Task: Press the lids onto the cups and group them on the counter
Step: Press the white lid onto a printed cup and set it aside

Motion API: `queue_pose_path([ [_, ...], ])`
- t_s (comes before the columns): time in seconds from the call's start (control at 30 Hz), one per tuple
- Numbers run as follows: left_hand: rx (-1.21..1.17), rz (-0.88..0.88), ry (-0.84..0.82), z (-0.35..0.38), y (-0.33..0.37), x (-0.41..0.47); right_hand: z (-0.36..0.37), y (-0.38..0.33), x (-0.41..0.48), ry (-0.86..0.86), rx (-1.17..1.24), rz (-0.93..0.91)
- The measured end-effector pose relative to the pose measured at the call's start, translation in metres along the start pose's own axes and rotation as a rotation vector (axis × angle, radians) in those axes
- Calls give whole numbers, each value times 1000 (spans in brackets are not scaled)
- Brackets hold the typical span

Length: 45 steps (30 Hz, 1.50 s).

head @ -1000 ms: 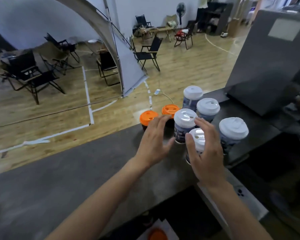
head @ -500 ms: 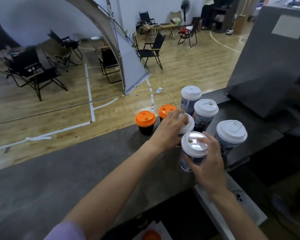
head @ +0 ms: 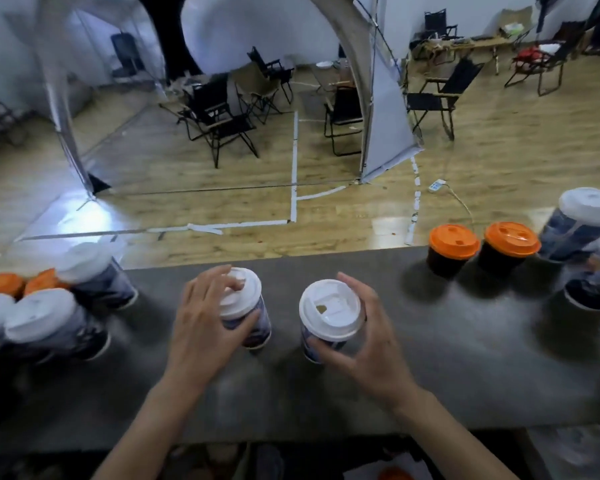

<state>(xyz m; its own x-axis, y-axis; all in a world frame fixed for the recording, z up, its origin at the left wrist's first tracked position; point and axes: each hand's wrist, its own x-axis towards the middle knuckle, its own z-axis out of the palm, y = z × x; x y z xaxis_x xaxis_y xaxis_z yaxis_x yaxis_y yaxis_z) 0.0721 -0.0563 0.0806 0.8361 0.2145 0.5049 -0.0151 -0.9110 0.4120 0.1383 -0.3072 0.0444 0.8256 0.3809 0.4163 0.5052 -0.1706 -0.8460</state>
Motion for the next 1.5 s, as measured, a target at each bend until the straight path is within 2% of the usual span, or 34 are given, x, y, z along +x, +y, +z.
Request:
queue_pose_path([
  [0.13,27,-42,99,-9,-45,-12,55,-6,17,-29,-27,-33],
  [0.23,-21,-17,98,-6,-52,-14,75,-3,19,-31,-49,-5],
  [0.33,24,86,42,1,-54,-16,83,-1,15,-11,-17,67],
  [0.47,-50,126,7,10,-57,-22,91,1,12,-25,55,156],
  [0.7,-98,205,62,-6,-45,-28,82,-2,2,6,45,182],
  [0.8,-232,318,184,-19,-16,-45,67,1,-14,-1,30,180],
  [0.87,-425,377,143,-19,11,-62,56,5,-24,-2,32,176],
  [0.93,-582,280,20,-2,37,-70,47,7,-30,-7,64,181],
  [1.03,-898,-274,-115,38,65,-58,40,16,-26,-75,76,165],
  [1.1,-1091,-503,-103,65,75,-50,38,28,-24,-124,78,167],
  [1.27,-1168,-612,85,84,88,-46,33,48,-25,-184,100,133],
  [1.4,-1244,-709,38,84,90,-26,36,63,-26,-192,90,121],
  [1.5,-1264,-759,192,89,94,-28,39,71,-29,-231,84,129],
])
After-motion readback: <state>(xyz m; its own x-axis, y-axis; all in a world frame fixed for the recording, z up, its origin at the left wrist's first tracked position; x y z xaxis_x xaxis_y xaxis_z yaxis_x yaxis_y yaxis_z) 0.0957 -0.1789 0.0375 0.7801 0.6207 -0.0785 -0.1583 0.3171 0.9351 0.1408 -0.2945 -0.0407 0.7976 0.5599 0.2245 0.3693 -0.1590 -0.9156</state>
